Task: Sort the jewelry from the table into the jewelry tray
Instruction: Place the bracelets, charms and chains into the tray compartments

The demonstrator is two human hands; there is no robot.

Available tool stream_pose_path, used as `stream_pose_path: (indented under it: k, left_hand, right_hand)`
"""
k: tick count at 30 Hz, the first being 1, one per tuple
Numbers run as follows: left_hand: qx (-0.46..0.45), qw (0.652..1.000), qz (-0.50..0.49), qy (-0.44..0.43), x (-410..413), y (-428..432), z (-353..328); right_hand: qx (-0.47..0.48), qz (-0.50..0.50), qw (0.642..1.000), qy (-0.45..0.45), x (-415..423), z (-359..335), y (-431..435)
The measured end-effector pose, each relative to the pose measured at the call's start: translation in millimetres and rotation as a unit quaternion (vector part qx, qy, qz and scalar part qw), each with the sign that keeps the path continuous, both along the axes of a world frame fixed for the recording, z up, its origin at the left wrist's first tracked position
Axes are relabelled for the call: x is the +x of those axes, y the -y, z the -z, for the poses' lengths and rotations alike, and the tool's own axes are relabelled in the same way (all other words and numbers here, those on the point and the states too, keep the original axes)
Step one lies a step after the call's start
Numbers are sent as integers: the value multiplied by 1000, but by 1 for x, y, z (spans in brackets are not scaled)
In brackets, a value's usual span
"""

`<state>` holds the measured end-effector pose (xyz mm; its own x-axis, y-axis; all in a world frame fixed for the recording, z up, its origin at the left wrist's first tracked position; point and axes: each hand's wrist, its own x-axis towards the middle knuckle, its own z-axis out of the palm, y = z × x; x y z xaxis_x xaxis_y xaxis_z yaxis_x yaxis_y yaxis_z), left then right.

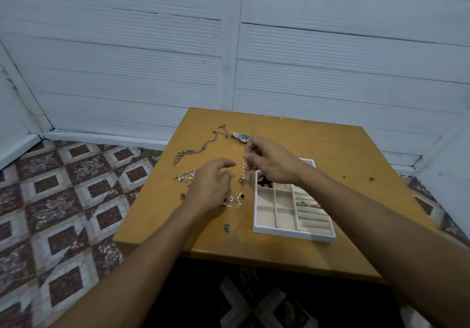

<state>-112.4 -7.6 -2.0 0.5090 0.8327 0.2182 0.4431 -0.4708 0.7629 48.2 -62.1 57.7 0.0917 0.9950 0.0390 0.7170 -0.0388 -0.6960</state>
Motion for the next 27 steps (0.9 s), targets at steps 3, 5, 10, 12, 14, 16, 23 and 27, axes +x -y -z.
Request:
stream_pose_path:
  k: [3,5,10,12,14,16,23,27]
  left_hand:
    - [-68,995,7,71,13,7,-2]
    - [-121,985,7,124,20,16,-6]
    - [-268,933,13,241,37,35,-14]
    - [-305,917,20,256,41,39,-17]
    - [-314,917,29,246,42,41,-18]
    - [-290,932,38,215,42,41,-17]
    - [-226,962,40,151,36,33,-7]
    - [-210,967,15,141,33,29,-8]
  right_hand:
    - [-13,7,996,-83,4,-10,8]
    - [-18,15,995,-100,7,-16,13]
    - [-13,21,998,-54,16,-25,22]
    - [-17,26,999,-41,19,-27,25]
    - [-17,35,999,-32,22,-28,27]
    - [-16,45,999,-27,24,-28,29]
    - [-72,26,997,-8,34,-28,37]
    - [-145,14,988,58,43,-30,47]
